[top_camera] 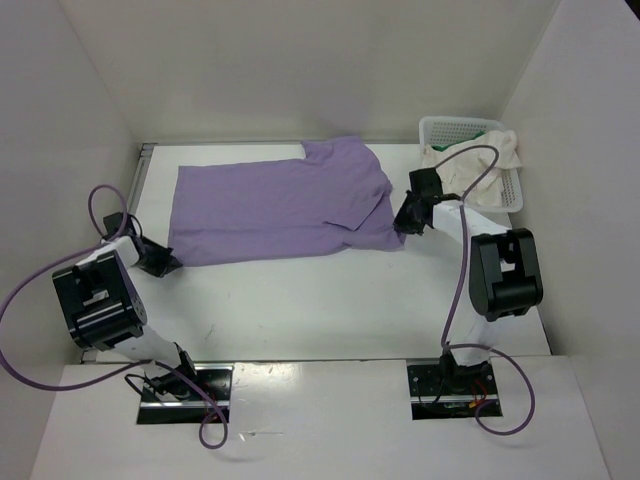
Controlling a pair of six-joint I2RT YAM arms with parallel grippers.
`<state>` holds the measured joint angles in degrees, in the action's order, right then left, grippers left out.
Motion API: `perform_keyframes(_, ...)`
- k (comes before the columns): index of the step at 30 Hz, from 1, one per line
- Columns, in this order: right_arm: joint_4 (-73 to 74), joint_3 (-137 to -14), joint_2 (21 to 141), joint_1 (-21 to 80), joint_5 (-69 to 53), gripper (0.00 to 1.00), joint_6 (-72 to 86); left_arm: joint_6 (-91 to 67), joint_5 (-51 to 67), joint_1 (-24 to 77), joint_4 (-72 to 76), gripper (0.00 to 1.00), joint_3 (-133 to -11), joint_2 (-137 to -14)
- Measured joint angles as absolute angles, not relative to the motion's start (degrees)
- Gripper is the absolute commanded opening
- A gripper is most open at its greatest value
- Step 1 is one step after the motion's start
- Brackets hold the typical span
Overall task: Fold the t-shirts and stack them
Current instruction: Fold the flattened tshirt in 1/3 of the way
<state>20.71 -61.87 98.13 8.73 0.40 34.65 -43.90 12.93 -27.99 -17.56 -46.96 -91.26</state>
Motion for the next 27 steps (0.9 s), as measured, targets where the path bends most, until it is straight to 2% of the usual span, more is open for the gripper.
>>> perform_keyframes(4,20.7,-66.7,100.2,8.7,2.2,0.06,33.6,-43.7,11.4,-28.0,-17.6,0.0,-49.1,-91.8)
perform_keyframes(9,21.0,-68.2,102.2,8.7,4.2,0.4,32.8,-43.6,9.7,-28.0,-17.5,0.0,-50.8,-92.9)
perform_keyframes(11,21.2,-68.2,102.2,8.7,4.4,0.45,32.5,-43.6,9.3,-28.0,-17.6,0.0,-50.8,-93.4)
perform_keyframes(13,21.4,-68.1,101.7,8.7,4.4,0.47,32.3,-43.5,9.1,-28.0,-17.6,0.0,-50.8,-93.9)
perform_keyframes(15,21.6,-66.9,99.7,8.7,4.5,0.46,32.6,-43.5,9.0,-28.0,-17.6,0.0,-50.9,-94.0)
perform_keyframes(17,22.0,-64.4,96.1,8.7,4.0,0.37,33.3,-43.5,8.9,-28.0,-17.7,0.0,-51.1,-94.0)
perform_keyframes(19,21.8,-61.6,92.4,8.7,3.2,0.23,34.4,-43.5,8.8,-28.0,-17.8,0.0,-51.4,-94.0)
perform_keyframes(21,21.7,-58.9,90.0,8.7,2.3,0.2,35.9,-43.5,8.8,-28.0,-17.7,0.0,-51.5,-94.0)
perform_keyframes(24,21.6,-55.9,89.4,8.7,1.1,0.31,37.3,-43.5,8.9,-28.0,-17.8,0.0,-51.5,-94.0)
perform_keyframes(25,21.7,-55.4,89.9,8.7,0.9,0.44,37.7,-43.5,8.9,-28.0,-17.8,0.0,-51.5,-94.0)
perform_keyframes(27,21.7,-55.1,91.1,8.7,0.7,0.47,38.3,-43.5,8.9,-28.0,-17.7,0.0,-51.5,-94.0)
